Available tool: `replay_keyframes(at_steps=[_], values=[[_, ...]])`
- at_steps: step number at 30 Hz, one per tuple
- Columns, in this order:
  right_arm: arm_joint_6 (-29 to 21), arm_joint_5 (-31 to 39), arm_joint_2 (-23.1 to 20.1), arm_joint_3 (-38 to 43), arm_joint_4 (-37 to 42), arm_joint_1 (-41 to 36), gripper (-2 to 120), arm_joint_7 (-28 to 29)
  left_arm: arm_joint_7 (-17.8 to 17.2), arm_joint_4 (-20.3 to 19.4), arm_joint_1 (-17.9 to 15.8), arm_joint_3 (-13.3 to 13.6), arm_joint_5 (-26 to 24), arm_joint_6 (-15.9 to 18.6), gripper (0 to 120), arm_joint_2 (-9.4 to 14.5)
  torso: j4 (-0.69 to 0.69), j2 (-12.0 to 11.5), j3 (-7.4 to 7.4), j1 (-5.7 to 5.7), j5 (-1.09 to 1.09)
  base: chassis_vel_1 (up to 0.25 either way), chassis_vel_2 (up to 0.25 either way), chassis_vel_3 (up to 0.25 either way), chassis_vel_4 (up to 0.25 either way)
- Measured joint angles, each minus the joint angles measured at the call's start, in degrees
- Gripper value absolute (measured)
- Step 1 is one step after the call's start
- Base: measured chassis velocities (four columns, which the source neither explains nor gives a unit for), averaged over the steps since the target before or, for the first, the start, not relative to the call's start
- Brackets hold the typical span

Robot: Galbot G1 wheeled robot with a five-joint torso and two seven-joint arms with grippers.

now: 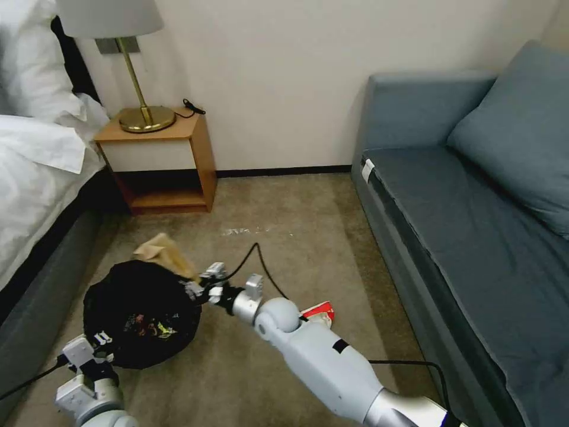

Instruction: Pick up the trash bin, then pick up the garbage on the floor and place it into the trash bin.

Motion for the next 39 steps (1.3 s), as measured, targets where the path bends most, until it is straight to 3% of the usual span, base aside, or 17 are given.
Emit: replay_keyframes(at_steps=[6,13,20,25,27,31,39], values=[[0.1,-1.6,0.6,-5.4,-0.2,-1.5,5,0.0,-0.3,-1.5,0.8,0.1,0.4,0.1,3,-1.0,0.0,0.0,0.0,0.0,0.0,0.0,0.0,0.0,0.0],[1.9,-7.0,2.1,-3.6,-6.9,-1.8,5,5.1,-0.3,-3.2,2.9,0.1,0.5,-0.7,3,-2.4,-0.01,0.0,0.0,0.0,0.0,0.0,0.0,0.0,0.0],[2.7,-9.0,2.1,-2.4,-8.7,-1.3,5,7.2,-0.3,-4.7,4.0,0.1,1.0,-1.1,3,-3.0,-0.01,0.0,0.0,0.0,0.0,0.0,0.0,0.0,0.0],[3.5,-11.3,2.2,-2.3,-8.6,-1.8,22,8.4,-0.3,-5.1,4.4,0.1,1.3,-1.2,3,-3.1,-0.01,0.0,0.0,0.0,0.0,0.0,0.0,0.0,0.0],[3.6,-11.6,2.2,-2.1,-8.6,-1.9,24,8.5,-0.3,-5.2,4.5,0.1,1.3,-1.2,3,-3.1,0.0,0.0,0.0,0.0,0.0,0.0,0.0,0.0,0.0],[3.8,-12.1,2.2,-1.7,-7.7,-2.6,45,8.8,-0.4,-5.2,4.5,0.1,1.7,-1.2,3,-3.2,-0.01,0.0,0.0,0.0,0.01,0.0,0.0,0.0,0.0],[3.8,-12.1,1.0,-1.5,-5.4,-3.5,71,8.8,-0.4,-4.0,4.2,0.2,2.3,-1.8,3,-3.4,-0.01,0.0,0.0,0.0,0.0,0.0,0.0,0.0,0.0]])
